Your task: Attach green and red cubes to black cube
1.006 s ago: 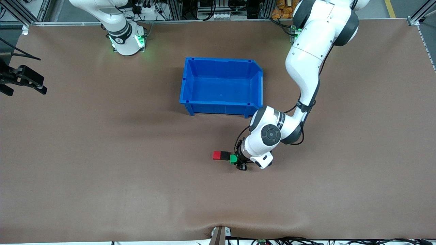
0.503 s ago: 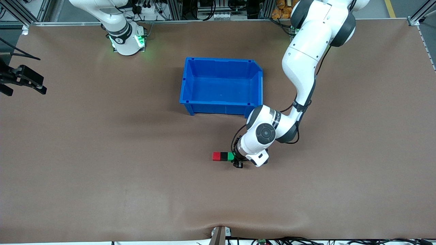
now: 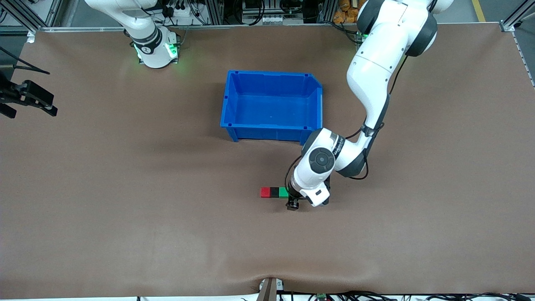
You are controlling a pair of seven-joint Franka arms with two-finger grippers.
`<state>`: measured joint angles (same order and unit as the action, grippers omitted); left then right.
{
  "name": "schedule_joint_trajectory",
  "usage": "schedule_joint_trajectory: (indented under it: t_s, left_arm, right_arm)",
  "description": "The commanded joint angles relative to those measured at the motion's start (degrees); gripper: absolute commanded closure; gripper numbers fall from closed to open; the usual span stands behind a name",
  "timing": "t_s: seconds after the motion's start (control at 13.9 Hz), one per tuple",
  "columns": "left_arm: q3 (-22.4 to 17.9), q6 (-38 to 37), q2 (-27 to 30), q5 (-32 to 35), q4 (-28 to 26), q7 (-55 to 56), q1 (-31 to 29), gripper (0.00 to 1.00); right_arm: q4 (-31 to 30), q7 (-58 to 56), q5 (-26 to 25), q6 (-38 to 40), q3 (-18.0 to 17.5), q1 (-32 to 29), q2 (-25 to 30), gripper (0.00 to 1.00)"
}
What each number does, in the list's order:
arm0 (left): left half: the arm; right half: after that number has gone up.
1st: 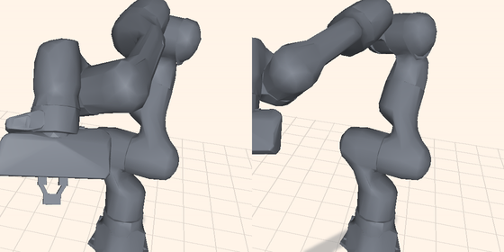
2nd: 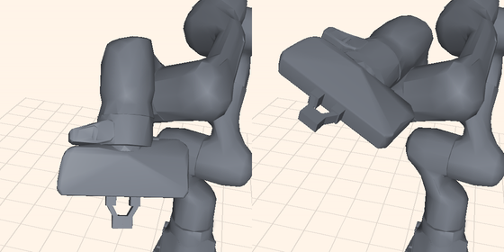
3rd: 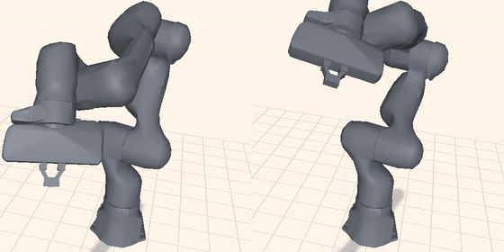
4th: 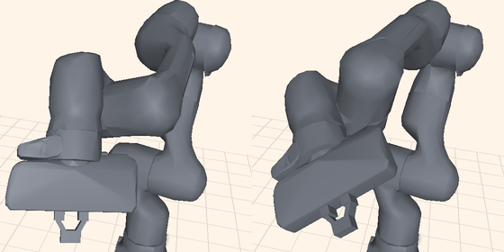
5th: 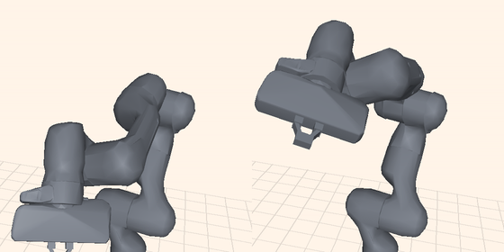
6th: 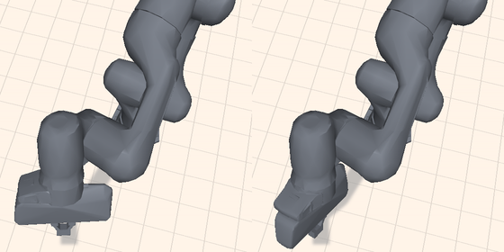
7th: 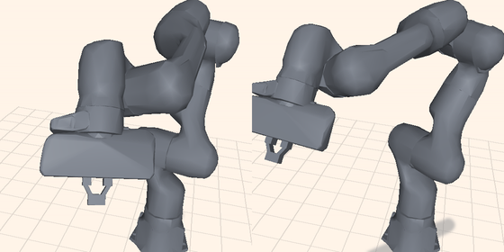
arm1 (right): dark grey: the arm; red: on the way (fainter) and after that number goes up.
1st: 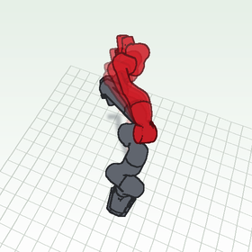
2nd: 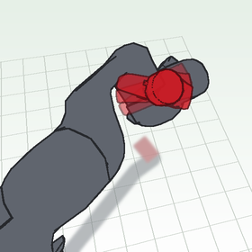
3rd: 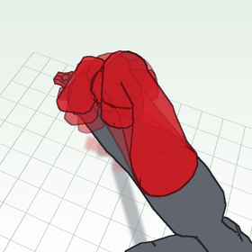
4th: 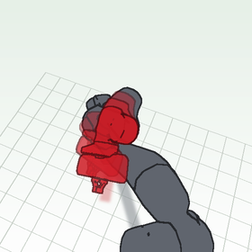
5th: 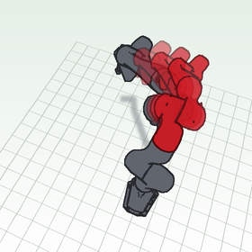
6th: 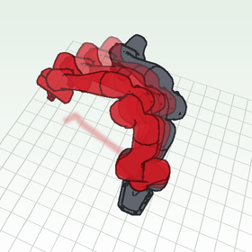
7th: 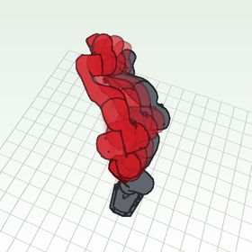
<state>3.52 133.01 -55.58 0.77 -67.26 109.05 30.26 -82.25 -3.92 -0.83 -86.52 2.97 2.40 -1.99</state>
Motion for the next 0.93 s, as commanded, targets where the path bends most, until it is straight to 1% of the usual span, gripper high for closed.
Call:
schedule_joint_trajectory:
  t_s: [0.0, 0.14, 0.29, 0.5, 0.65, 0.86]
  left_arm:
    - [-0.4, -10.2, 6.7, 6.3, -0.9, -9.3, -0.2, 0.00]
    - [-0.7, -18.2, 12.3, 6.3, -1.1, -19.6, -0.7, 0.00]
    - [-0.7, -25.2, 18.2, 6.4, -1.2, -28.5, -3.3, 0.00]
    - [-0.5, -35.2, 27.0, 6.4, -1.3, -47.6, -7.3, 0.00]
    - [-0.6, -38.7, 31.0, 6.2, -1.2, -57.9, -8.6, 0.00]
    - [-0.4, -41.9, 35.3, 5.3, -1.3, -68.8, -10.6, 0.00]
  right_arm:
    - [1.4, 0.2, 1.0, 0.6, -0.4, -0.8, -0.6, 0.00]
    - [1.4, 0.2, 1.0, 0.6, -0.4, -0.8, -0.6, 0.00]
    - [1.4, 0.2, 1.0, 0.6, -0.3, -0.8, -0.7, 0.00]
    - [1.4, 0.3, 1.0, 0.6, -0.4, -0.8, -0.7, 0.00]
    - [1.4, 0.4, 1.0, 0.6, -0.3, -0.8, -0.7, 0.00]
    - [1.4, 0.2, 0.9, 0.6, -0.3, -0.8, -0.7, 0.00]
